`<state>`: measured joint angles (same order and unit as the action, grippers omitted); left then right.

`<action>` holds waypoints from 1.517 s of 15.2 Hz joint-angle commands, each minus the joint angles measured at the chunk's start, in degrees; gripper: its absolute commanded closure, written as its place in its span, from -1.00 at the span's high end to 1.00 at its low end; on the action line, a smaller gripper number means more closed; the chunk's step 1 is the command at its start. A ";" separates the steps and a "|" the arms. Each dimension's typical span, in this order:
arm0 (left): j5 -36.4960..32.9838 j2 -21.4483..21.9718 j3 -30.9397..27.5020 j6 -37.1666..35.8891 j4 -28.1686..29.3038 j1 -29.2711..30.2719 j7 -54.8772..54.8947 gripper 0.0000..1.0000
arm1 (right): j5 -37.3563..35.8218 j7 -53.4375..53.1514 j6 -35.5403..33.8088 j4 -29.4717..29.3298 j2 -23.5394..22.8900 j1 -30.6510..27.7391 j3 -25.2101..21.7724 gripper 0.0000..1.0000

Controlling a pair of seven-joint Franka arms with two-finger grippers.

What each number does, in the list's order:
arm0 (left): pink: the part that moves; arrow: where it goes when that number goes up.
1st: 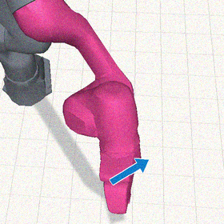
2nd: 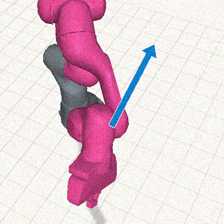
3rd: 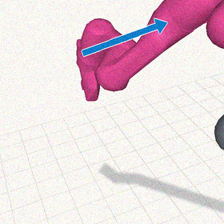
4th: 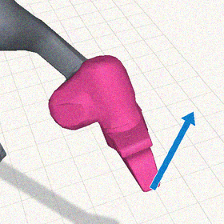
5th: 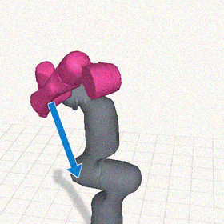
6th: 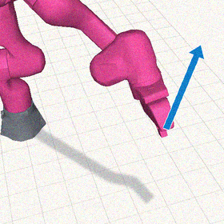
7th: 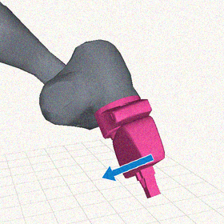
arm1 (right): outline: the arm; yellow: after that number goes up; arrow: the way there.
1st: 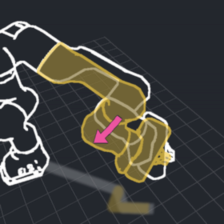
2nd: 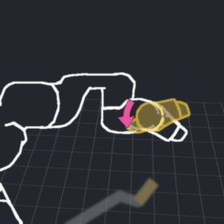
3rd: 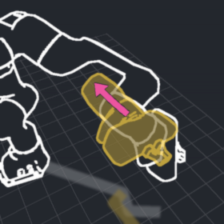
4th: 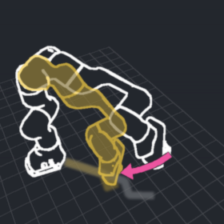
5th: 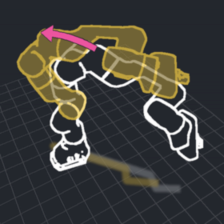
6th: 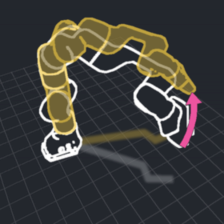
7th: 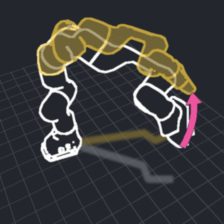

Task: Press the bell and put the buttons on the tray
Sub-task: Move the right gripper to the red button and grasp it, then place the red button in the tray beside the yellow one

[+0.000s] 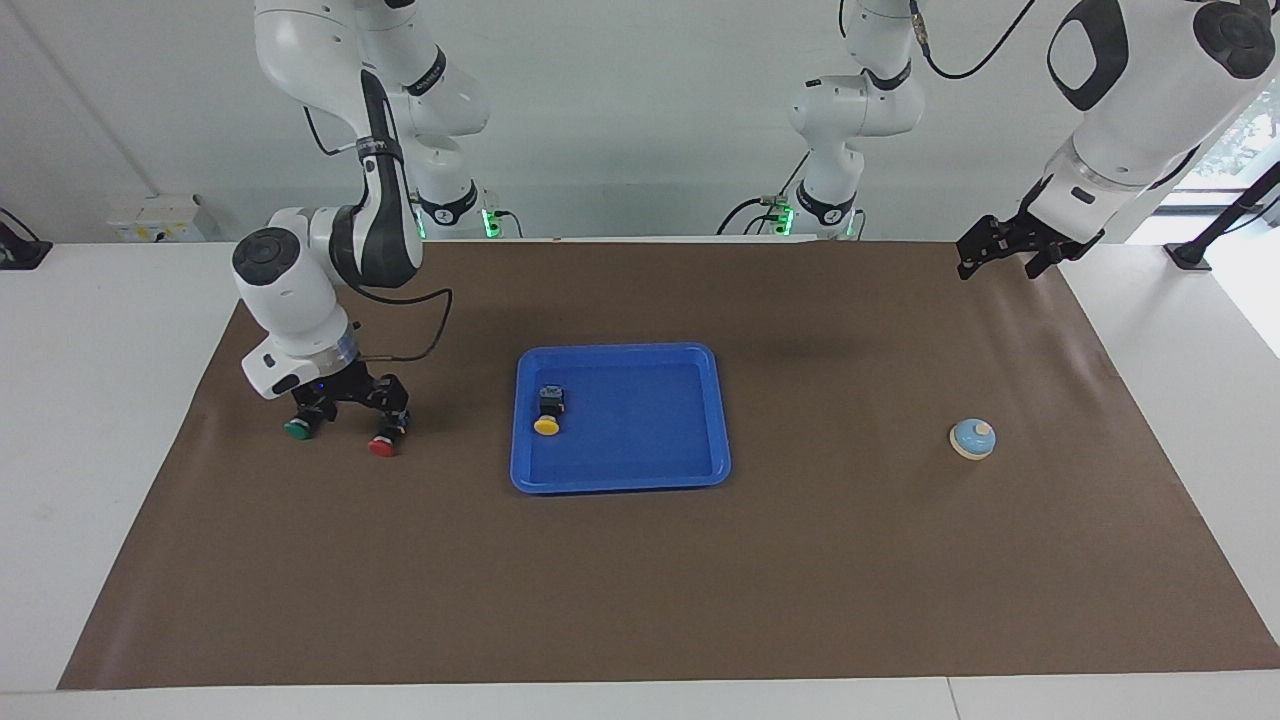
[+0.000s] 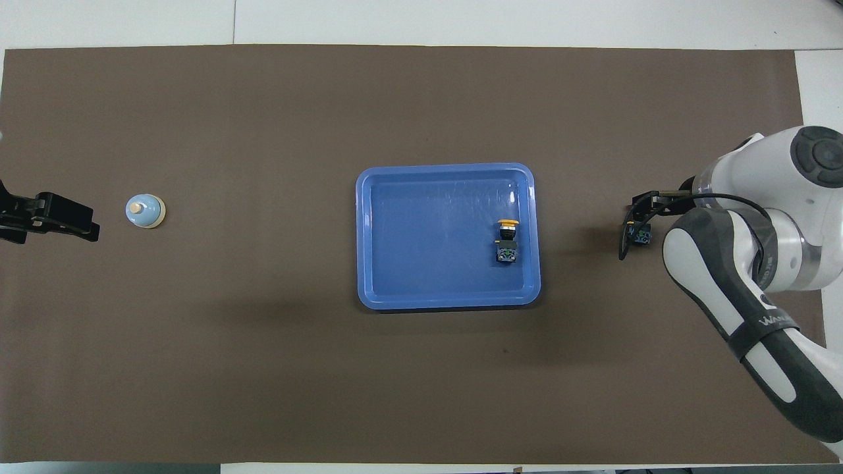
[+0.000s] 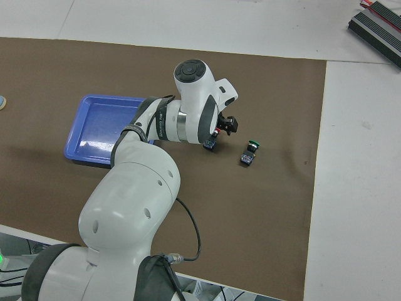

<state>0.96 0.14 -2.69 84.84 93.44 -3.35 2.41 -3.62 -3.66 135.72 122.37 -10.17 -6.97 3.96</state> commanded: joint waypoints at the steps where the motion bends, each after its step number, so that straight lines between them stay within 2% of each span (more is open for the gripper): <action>1: 0.27 1.44 -0.21 -0.20 1.22 -0.08 -0.56 1.00 | 0.20 0.84 4.02 4.02 1.92 -0.42 0.96 1.00; 4: 0.27 1.44 -0.21 -0.20 1.22 -0.08 -0.56 1.00 | 0.99 1.02 6.82 5.33 0.77 -0.07 1.05 1.00; 5: 0.27 1.44 -0.21 -0.20 1.22 -0.08 -0.56 1.00 | 1.07 1.02 8.84 6.73 0.86 0.02 1.05 0.91; 8: 0.27 1.44 -0.21 -0.20 1.22 -0.08 -0.56 1.00 | 0.99 1.19 12.72 9.29 0.86 0.02 1.14 0.44; 9: 0.27 1.44 -0.21 -0.20 1.22 -0.08 -0.56 1.00 | 1.07 1.19 13.25 9.55 0.77 0.11 1.14 0.24; 10: 0.27 1.44 -0.21 -0.20 1.22 -0.08 -0.56 1.00 | 1.08 1.11 13.08 9.47 0.86 0.37 1.14 -0.29; 11: 0.27 1.44 -0.21 -0.20 1.22 -0.08 -0.56 1.00 | 1.08 0.76 12.64 9.21 0.77 0.46 1.22 -0.99; 13: 0.27 1.44 -0.21 -0.20 1.22 -0.08 -0.56 1.00 | 1.08 0.23 10.98 8.25 0.94 1.07 1.31 -1.00; 17: 0.27 1.44 -0.21 -0.20 1.22 -0.08 -0.56 1.00 | 1.08 -2.48 -2.36 -1.57 1.30 5.98 1.31 -1.00; 20: 0.27 1.44 -0.21 -0.20 1.22 -0.08 -0.56 1.00 | 1.08 -10.64 -10.89 -10.37 -0.28 13.79 1.23 -1.00; 23: 0.27 1.44 -0.21 -0.20 1.22 -0.08 -0.56 1.00 | 1.08 -19.87 -11.88 -12.77 -0.81 22.32 1.31 -1.00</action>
<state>0.96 0.14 -2.69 84.84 93.44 -3.35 2.40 -3.28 -18.98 124.72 111.72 -9.37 11.45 5.39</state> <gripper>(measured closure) 0.000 0.586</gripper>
